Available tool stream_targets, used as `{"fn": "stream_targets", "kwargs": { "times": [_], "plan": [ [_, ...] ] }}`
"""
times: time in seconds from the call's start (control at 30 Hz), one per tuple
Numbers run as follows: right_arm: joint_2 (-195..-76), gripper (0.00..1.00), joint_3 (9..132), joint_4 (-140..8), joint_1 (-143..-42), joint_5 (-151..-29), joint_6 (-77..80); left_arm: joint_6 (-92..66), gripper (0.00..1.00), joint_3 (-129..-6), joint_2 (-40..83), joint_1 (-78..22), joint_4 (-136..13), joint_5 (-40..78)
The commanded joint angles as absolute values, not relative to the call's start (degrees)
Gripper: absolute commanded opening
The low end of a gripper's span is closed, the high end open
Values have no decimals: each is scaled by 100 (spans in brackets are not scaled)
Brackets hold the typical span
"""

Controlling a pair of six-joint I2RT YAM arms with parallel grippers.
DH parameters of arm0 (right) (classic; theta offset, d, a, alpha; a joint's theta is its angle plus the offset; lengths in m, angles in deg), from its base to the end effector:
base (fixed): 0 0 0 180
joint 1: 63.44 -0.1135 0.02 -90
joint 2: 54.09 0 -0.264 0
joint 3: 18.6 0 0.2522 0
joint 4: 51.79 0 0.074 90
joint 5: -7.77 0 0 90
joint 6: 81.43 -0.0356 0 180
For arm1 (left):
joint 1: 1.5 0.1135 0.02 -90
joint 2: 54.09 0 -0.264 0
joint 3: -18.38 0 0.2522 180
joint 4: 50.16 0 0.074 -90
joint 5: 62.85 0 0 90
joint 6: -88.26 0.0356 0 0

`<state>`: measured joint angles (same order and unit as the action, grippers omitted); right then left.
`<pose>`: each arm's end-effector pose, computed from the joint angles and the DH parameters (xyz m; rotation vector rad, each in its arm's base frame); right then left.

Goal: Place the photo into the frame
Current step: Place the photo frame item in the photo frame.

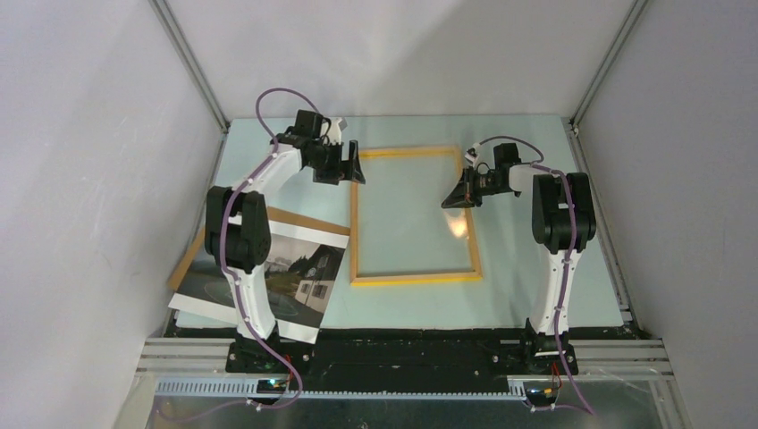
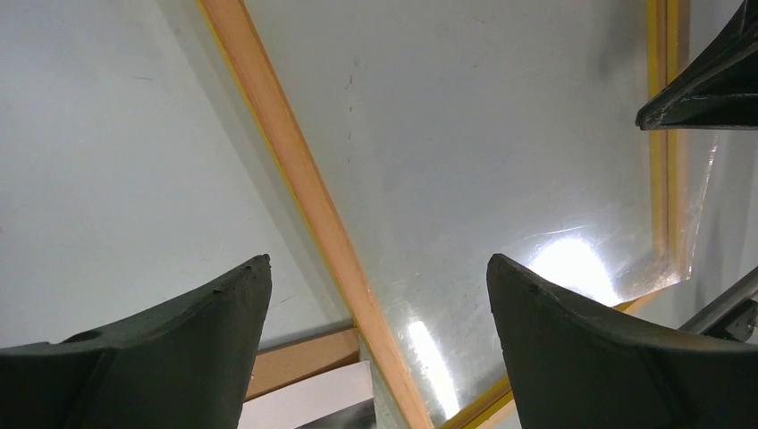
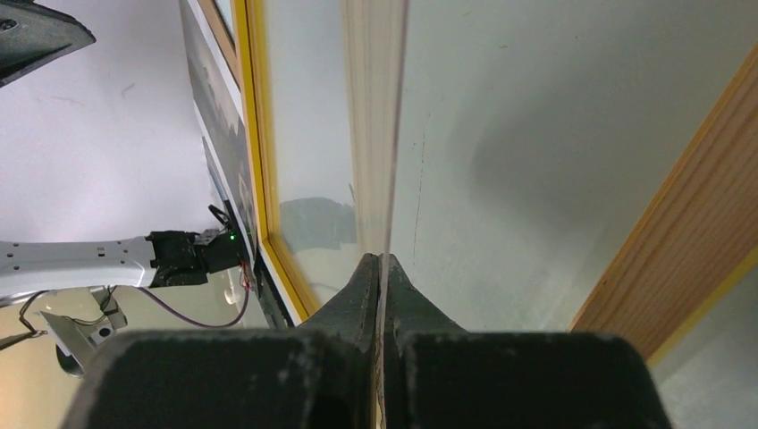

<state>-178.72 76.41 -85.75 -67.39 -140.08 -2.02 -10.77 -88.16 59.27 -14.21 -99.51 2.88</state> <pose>0.4275 0.0597 0.1228 -0.1763 2.4778 1.4235 0.4205 -0.1098 0.2375 0.2493 2.5514 -0.6869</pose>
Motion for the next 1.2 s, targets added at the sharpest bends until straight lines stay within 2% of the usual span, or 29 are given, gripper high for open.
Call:
{"fn": "stream_targets", "kwargs": {
  "times": [0.0,0.67,1.17],
  "plan": [
    [-17877,0,7680,-8277,-6768,-13937,-342,-1262,95,-8732,5909,-1558,-9738,397],
    [-17912,0,7699,-8450,-6854,-13482,-366,-1557,96,-8665,5964,-2178,-9690,1214],
    [-17966,13,7840,-8656,-6915,-13171,-343,-1527,100,-9212,6317,-2621,-9696,1448]
  ]
}}
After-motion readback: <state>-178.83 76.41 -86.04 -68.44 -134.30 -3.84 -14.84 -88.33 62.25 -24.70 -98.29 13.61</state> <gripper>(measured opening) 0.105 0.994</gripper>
